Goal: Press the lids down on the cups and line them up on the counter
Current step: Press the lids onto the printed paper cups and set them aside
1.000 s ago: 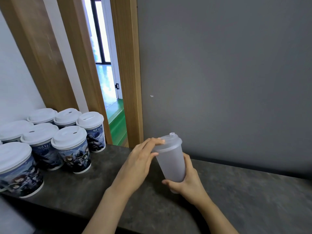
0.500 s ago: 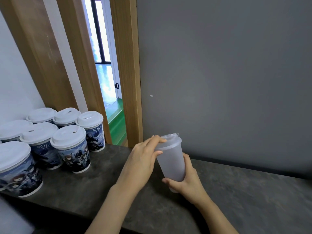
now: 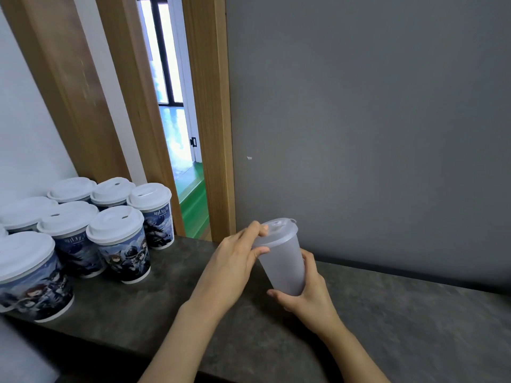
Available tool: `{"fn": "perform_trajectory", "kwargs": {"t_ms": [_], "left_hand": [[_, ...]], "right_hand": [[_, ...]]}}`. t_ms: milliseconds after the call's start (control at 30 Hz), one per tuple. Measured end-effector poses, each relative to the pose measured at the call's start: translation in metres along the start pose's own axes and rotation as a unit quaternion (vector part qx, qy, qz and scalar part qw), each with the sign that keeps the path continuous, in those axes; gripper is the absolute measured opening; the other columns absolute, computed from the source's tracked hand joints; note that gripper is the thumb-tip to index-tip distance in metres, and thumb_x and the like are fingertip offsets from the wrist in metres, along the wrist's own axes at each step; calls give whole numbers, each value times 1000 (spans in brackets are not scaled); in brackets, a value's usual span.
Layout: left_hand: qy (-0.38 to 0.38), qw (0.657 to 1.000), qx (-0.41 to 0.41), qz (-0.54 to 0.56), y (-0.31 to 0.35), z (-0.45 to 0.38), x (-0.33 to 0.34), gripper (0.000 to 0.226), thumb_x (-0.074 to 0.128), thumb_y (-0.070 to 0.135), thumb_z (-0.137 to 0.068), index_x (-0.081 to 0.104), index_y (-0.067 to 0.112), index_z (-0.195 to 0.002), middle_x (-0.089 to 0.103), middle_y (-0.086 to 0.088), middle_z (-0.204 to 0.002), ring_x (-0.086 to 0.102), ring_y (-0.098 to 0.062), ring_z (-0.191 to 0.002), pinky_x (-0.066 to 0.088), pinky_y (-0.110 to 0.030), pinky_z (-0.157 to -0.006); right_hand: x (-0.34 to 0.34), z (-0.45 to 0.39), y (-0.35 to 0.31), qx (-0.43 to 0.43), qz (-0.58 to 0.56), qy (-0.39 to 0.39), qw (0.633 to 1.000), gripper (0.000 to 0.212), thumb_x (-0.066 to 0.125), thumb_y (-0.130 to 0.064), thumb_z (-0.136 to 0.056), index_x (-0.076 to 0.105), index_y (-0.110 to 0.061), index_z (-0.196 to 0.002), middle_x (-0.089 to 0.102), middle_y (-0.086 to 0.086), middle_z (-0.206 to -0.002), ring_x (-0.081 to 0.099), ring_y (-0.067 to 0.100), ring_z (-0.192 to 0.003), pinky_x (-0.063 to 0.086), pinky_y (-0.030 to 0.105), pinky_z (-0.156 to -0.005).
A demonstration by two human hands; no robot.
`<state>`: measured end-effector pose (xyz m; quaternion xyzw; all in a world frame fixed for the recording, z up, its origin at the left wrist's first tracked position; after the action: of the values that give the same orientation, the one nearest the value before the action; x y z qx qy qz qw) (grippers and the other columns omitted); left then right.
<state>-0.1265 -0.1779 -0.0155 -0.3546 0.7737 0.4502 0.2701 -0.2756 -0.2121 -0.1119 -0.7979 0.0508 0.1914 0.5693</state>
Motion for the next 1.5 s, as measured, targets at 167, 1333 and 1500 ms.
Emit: {"fn": "perform_trajectory", "kwargs": {"t_ms": [167, 1333, 1500], "left_hand": [[-17, 999, -24, 18, -15, 1, 5, 29, 53, 23, -98, 39, 42, -115, 50, 19, -130, 51, -8, -124, 44, -12, -85], [15, 997, -68, 30, -23, 1, 1, 28, 59, 18, -95, 51, 33, -116, 46, 8, -148, 47, -13, -132, 42, -22, -97], [25, 997, -79, 0, -35, 0, 0, 34, 64, 30, -91, 56, 32, -124, 46, 16, -144, 45, -4, -129, 36, -21, -101]], "right_hand": [[3, 1, 3, 16, -42, -27, 999, 74, 86, -49, -63, 40, -63, -119, 53, -32, -105, 58, -4, -100, 59, 21, -65], [2, 4, 1, 25, -45, -39, 998, 80, 72, -69, -67, 36, -48, -135, 54, -19, -130, 56, -5, -113, 53, 18, -86], [-5, 2, -2, 12, -16, 7, 1000, 78, 83, -57, -64, 39, -50, -129, 48, -34, -123, 52, -5, -115, 57, 26, -87]]}}
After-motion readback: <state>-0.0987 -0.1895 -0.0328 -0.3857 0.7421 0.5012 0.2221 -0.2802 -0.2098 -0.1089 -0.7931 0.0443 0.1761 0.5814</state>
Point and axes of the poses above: each hand's wrist, its own z-axis away from the middle knuckle, its own x-axis out of the palm, y = z × x, the point moved 8 cm from there along -z, towards the middle knuckle
